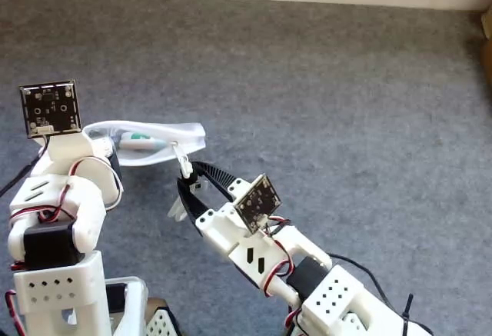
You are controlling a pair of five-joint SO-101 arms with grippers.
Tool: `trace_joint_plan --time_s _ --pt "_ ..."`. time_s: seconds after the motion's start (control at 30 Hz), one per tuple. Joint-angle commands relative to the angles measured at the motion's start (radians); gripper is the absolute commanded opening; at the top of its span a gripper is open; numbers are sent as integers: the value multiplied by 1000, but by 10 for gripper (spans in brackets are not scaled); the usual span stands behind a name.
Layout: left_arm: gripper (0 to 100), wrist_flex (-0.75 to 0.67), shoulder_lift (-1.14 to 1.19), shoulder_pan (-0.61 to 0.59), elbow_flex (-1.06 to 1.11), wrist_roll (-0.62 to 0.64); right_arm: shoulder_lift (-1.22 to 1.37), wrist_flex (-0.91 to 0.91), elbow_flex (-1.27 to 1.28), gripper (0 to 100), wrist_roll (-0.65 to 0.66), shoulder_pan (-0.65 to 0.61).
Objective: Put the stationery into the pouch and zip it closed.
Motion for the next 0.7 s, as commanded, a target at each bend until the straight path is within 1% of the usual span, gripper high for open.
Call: trace_joint_plan --time_s 0.0,0.6,0.67 --pt "11 -17 39 10 8 -11 5 -31 -71 119 -5 -4" --pt "11 -17 39 10 8 -11 5 -31 -90 118 2 -4" --pt "11 -17 39 10 8 -11 7 -31 -87 99 2 -4"
